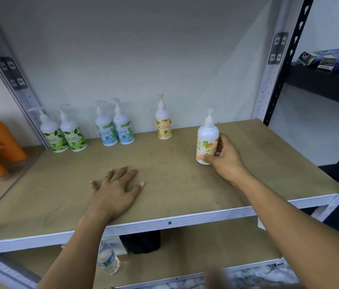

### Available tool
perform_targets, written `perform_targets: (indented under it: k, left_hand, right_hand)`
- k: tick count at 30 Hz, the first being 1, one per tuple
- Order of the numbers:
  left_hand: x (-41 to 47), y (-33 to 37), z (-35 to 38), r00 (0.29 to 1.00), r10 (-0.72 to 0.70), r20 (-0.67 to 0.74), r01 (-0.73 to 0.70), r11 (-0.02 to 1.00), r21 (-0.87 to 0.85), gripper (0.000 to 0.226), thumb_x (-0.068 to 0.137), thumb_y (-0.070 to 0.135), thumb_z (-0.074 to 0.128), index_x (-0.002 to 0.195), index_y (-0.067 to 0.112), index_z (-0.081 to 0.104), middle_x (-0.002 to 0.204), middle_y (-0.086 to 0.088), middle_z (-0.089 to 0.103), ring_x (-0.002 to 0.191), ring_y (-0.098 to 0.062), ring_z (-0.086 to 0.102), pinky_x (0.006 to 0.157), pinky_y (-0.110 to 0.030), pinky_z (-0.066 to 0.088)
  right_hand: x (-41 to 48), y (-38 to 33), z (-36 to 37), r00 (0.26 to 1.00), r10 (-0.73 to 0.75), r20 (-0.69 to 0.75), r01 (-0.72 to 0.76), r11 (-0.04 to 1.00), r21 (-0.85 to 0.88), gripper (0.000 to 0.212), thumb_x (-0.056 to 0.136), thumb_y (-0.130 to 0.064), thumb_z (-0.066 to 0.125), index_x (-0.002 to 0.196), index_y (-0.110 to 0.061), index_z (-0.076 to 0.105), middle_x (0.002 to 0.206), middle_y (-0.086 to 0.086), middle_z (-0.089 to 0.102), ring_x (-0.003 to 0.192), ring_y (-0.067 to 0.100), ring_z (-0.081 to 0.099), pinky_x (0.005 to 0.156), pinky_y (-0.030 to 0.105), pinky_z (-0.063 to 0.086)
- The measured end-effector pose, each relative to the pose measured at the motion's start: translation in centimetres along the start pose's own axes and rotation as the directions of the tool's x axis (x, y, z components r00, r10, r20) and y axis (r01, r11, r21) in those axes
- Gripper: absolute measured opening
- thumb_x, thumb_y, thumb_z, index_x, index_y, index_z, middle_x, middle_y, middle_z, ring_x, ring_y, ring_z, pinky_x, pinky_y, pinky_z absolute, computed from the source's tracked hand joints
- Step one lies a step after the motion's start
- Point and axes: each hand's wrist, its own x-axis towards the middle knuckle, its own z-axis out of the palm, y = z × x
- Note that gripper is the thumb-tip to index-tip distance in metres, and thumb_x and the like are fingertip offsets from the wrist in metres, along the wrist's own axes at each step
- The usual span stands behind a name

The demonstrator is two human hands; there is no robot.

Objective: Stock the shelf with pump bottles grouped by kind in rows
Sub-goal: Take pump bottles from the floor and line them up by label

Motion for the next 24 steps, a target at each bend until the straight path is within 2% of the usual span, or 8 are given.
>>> perform_targets:
  k: [4, 11, 15, 20, 24]
  left_hand:
    - [0.4, 0.2, 0.1, 0.99, -0.018, -0.14, 0.021, 1.0, 0.019, 0.06, 0.088, 0.08, 0.025, 0.141, 0.055, 0.04, 0.15, 0.03, 0.033, 0.141, -0.01, 0.027, 0.107, -0.053, 0.025]
    - [1.3, 0.1, 0.2, 0.981, -0.001, -0.195, -0.001, 1.0, -0.01, 0.051, 0.09, 0.076, 0.034, 0.133, 0.053, 0.048, 0.14, 0.028, 0.041, 0.134, -0.009, 0.033, 0.103, -0.05, 0.029]
    - [2.0, -0.3, 0.2, 0.977, 0.006, -0.213, -0.014, 0.999, -0.038, 0.046, 0.089, 0.076, 0.038, 0.127, 0.054, 0.052, 0.132, 0.028, 0.044, 0.128, -0.009, 0.035, 0.102, -0.047, 0.028]
    - [2.2, -0.3, 0.3, 0.977, 0.016, -0.212, -0.017, 1.0, -0.004, 0.053, 0.087, 0.076, 0.028, 0.129, 0.053, 0.05, 0.131, 0.026, 0.044, 0.126, -0.013, 0.038, 0.106, -0.051, 0.03]
    - [2.2, -0.1, 0.6, 0.981, 0.02, -0.194, -0.025, 0.999, -0.025, 0.054, 0.089, 0.074, 0.027, 0.132, 0.05, 0.049, 0.135, 0.023, 0.043, 0.131, -0.013, 0.036, 0.113, -0.063, 0.022]
  right_hand:
    - [3.8, -0.9, 3.1, 0.998, -0.032, -0.056, 0.027, 0.997, -0.075, 0.068, 0.075, -0.014, 0.085, 0.134, -0.017, 0.051, 0.109, -0.009, 0.063, 0.099, 0.013, 0.063, 0.085, 0.026, 0.05]
    - [10.5, -1.0, 7.5, 0.998, -0.042, -0.056, 0.035, 0.991, -0.126, 0.073, 0.075, -0.015, 0.085, 0.137, -0.017, 0.046, 0.113, -0.006, 0.06, 0.098, 0.015, 0.059, 0.084, 0.028, 0.049]
    - [13.0, -0.7, 9.0, 0.998, -0.045, -0.049, 0.039, 0.991, -0.131, 0.073, 0.077, -0.014, 0.084, 0.139, -0.015, 0.045, 0.116, -0.005, 0.06, 0.097, 0.012, 0.056, 0.083, 0.025, 0.045]
    - [14.0, 0.8, 10.0, 0.996, -0.053, -0.066, 0.046, 0.994, -0.103, 0.073, 0.077, -0.014, 0.084, 0.139, -0.015, 0.046, 0.124, 0.002, 0.064, 0.098, 0.014, 0.06, 0.082, 0.025, 0.047]
    - [14.2, 1.6, 9.9, 0.995, -0.079, -0.057, 0.074, 0.993, -0.092, 0.076, 0.078, -0.015, 0.084, 0.142, -0.016, 0.044, 0.119, -0.004, 0.06, 0.098, 0.012, 0.059, 0.078, 0.02, 0.045]
